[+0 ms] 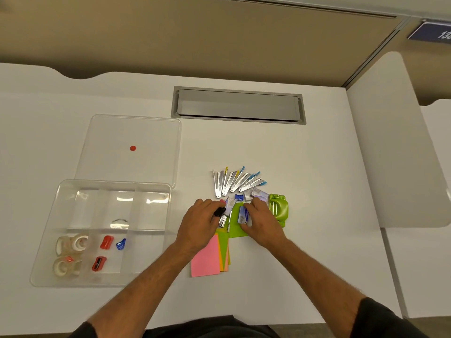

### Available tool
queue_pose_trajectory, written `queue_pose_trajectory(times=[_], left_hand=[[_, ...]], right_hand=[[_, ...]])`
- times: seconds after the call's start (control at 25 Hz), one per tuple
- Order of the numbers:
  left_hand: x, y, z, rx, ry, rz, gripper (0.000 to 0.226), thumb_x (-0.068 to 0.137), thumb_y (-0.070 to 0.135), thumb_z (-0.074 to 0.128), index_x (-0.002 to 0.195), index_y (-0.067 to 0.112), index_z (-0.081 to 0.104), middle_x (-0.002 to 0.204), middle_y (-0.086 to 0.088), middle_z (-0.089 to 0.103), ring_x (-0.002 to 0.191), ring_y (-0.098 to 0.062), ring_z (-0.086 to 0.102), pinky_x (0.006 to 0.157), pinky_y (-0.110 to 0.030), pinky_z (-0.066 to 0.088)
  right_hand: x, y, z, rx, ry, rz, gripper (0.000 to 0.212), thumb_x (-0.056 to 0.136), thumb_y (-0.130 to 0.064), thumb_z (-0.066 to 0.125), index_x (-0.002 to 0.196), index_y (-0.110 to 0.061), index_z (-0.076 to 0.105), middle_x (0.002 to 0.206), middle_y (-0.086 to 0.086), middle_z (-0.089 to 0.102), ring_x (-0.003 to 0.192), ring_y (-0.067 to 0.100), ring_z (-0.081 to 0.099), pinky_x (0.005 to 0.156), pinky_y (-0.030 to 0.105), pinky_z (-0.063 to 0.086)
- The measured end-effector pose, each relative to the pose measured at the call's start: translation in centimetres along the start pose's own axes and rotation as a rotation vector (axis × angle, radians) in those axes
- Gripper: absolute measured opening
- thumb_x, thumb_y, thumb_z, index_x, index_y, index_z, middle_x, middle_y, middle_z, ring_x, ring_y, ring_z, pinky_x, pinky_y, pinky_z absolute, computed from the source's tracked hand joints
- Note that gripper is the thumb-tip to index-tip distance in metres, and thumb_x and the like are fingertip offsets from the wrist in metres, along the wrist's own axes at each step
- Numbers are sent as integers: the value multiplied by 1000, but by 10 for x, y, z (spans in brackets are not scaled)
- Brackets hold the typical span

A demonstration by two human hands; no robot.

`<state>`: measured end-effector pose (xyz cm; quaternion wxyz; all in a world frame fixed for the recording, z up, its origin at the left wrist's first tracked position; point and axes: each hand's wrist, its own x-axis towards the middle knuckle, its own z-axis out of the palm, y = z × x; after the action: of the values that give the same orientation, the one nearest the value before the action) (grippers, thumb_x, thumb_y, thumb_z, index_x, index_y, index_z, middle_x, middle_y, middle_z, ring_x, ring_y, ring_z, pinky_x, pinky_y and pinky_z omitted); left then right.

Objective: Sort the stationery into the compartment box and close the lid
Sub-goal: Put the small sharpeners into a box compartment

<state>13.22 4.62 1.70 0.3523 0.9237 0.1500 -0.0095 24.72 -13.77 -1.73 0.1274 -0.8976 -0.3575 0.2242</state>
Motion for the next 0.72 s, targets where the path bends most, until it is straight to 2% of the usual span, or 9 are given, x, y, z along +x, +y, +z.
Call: queue_pose_trajectory(times=[0.12, 0.16, 0.28, 0.36, 0.48, 0.72], left_hand=[[-2, 0, 3, -10, -7, -9, 39, 90, 11, 66, 127, 21, 62, 109, 2, 67, 94, -18, 51, 77, -27, 43], [-3, 0, 3, -10, -3, -9, 39, 90, 11, 66, 127, 21, 62, 108, 3, 67, 94, -17, 51, 76, -28, 44], [-7, -3, 1, -8, 14, -3, 38, 90, 12, 67, 126, 22, 62, 103, 3, 67, 90, -18, 51, 72, -29, 44], [-9, -5, -1, -3, 22, -9, 38, 89, 12, 68, 125, 24, 63, 101, 4, 67, 89, -17, 51, 71, -26, 42], [-10, -8, -4, 0, 29, -27, 35, 89, 14, 68, 123, 25, 64, 103, 5, 67, 91, -15, 51, 72, -22, 38], [-9, -12, -6, -24, 25, -69, 31, 92, 18, 66, 122, 24, 63, 108, 4, 67, 96, -15, 52, 75, -23, 41]], right_hand=[[-3, -2, -3, 54, -71, 30, 67, 82, -49, 71, 135, -13, 52, 119, 5, 51, 111, 21, 47, 92, 33, 46], [0, -5, -6, 73, -32, 23, 62, 85, -49, 68, 133, -13, 54, 116, 5, 53, 108, 21, 47, 89, 33, 47], [21, -12, -16, 2, 147, -51, 27, 97, -28, 57, 115, -10, 66, 103, 9, 59, 97, 26, 54, 78, 40, 51], [37, -18, -22, -44, 114, 11, 25, 99, -23, 52, 116, -13, 66, 108, 8, 60, 102, 26, 54, 77, 39, 51], [50, -19, -17, -152, 30, 52, 26, 95, -21, 57, 120, -17, 63, 117, 5, 59, 110, 23, 52, 80, 35, 49], [50, -16, -9, -197, -17, 86, 19, 92, -15, 59, 111, -15, 62, 115, 5, 56, 110, 24, 52, 76, 39, 52]])
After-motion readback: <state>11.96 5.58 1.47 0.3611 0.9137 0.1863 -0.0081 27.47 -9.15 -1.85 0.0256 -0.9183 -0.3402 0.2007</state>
